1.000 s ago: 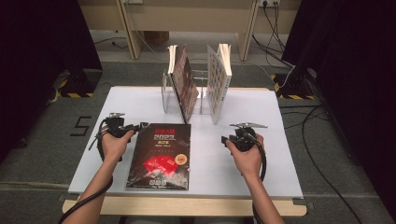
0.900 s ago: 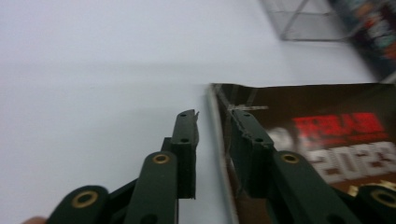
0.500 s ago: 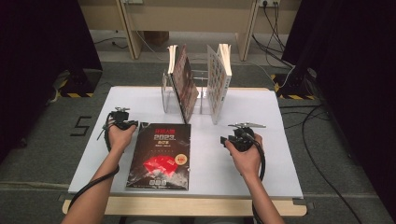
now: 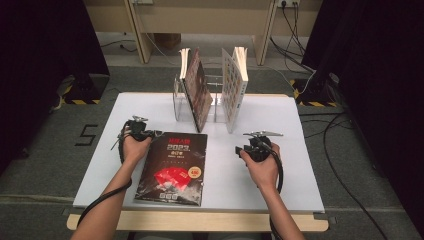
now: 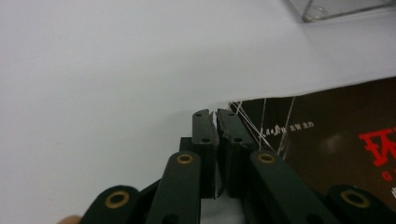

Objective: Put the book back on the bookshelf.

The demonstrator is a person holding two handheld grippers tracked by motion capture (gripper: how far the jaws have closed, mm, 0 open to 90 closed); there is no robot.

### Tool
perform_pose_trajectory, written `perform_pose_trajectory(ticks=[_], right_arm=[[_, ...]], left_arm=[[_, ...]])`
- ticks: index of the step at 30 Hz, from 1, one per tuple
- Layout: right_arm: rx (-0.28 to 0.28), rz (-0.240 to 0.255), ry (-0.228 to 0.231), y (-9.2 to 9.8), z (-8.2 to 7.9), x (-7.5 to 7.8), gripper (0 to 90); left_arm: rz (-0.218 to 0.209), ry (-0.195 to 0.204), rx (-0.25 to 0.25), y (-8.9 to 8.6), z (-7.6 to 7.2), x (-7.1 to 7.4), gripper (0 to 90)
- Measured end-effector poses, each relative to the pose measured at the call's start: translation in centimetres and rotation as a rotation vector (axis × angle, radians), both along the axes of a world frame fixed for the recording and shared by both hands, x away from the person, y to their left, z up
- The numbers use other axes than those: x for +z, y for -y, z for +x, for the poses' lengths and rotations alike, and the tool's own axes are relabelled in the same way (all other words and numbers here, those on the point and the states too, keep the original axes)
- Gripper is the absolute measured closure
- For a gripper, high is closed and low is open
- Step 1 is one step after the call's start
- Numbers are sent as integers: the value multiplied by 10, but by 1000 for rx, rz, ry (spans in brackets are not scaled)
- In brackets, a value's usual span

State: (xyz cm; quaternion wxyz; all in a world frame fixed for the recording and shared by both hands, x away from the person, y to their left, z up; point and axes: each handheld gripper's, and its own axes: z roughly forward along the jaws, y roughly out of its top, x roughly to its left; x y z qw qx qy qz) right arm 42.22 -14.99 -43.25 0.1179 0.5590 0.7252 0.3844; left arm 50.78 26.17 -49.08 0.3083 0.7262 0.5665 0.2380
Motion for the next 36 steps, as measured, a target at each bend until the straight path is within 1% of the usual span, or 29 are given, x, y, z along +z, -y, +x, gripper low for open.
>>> perform_pose_trajectory(ticks=[1, 4, 5, 6, 7, 8, 11, 13, 15, 19, 20, 22, 23, 25, 27, 31, 33, 34, 36], right_arm=[[2, 0, -2, -1, 0, -1, 609], [3, -1, -11, -4, 2, -1, 609], [4, -1, -12, -5, 2, -1, 609], [9, -6, -8, -6, 3, -2, 609], [10, -5, -15, -8, 3, -2, 609], [14, -10, -14, -9, 4, -2, 609], [15, -6, -21, -11, 7, -1, 609], [17, -9, -29, -13, 8, -1, 609], [23, -13, -29, -14, 10, -1, 609], [20, -17, -43, -17, 12, -2, 609], [17, -15, -50, -18, 13, -2, 609], [21, -23, -49, -20, 15, -4, 609], [20, -19, -61, -21, 16, -5, 608], [20, -17, -67, -24, 18, -6, 607], [30, -23, -73, -28, 21, -6, 605], [33, -25, -84, -34, 28, -8, 599], [33, -23, -98, -37, 32, -10, 596], [40, -28, -96, -38, 34, -10, 594], [35, -29, -101, -40, 38, -11, 592]], left_arm=[[5, 2, -7, 2, -1, 0, 861], [3, -10, -21, 6, -5, 1, 866], [4, -20, -30, 7, -7, 2, 867], [-8, -32, -31, 7, -8, 3, 867], [-22, -43, -32, 8, -10, 4, 867], [-20, -54, -30, 8, -12, 4, 867], [-27, -82, -30, 9, -21, 7, 868], [-24, -102, -34, 9, -29, 8, 870], [-34, -124, -41, 8, -36, 10, 874], [-53, -150, -61, 7, -48, 11, 875], [-58, -152, -66, 7, -50, 11, 875], [-62, -157, -80, 9, -54, 11, 874], [-61, -157, -82, 10, -56, 11, 874], [-65, -160, -93, 11, -59, 11, 874], [-71, -165, -105, 14, -63, 11, 873], [-91, -182, -128, 20, -70, 12, 872], [-99, -184, -134, 23, -73, 11, 871], [-97, -186, -140, 25, -76, 12, 872], [-100, -188, -151, 28, -79, 12, 873]])
